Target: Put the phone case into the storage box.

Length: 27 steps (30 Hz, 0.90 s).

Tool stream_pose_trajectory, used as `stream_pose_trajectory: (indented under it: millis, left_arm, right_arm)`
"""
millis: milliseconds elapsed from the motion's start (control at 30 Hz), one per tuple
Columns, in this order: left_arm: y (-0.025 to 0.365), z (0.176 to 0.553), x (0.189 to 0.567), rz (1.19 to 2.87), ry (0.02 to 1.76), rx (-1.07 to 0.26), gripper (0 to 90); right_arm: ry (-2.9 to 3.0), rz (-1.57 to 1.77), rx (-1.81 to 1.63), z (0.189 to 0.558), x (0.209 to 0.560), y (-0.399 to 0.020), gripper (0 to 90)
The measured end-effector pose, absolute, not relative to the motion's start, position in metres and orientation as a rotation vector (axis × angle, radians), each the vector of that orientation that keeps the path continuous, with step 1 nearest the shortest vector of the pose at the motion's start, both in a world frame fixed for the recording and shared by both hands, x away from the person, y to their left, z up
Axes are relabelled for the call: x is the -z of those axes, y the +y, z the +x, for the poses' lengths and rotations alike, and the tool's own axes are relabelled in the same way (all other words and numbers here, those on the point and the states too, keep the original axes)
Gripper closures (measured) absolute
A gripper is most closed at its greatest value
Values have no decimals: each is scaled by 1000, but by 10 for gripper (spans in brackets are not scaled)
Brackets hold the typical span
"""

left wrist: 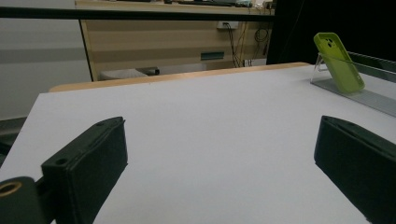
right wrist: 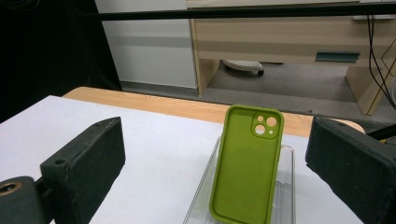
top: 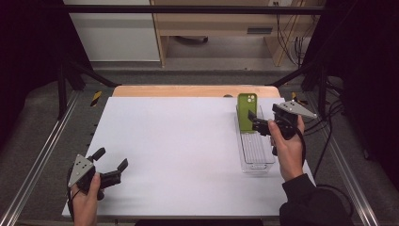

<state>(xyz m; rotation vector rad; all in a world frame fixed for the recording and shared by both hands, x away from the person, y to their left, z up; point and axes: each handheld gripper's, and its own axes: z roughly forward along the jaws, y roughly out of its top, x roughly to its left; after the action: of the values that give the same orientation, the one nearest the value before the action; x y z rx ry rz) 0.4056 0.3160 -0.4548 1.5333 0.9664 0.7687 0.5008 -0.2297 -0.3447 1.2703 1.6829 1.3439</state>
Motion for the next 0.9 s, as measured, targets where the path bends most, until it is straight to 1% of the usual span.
stream_pose_trajectory:
  millis: [900]
  left_arm:
    - [316, 404, 455, 1527, 966, -768, 22]
  right_arm:
    - [1674, 1224, -1365, 476, 335, -254, 47]
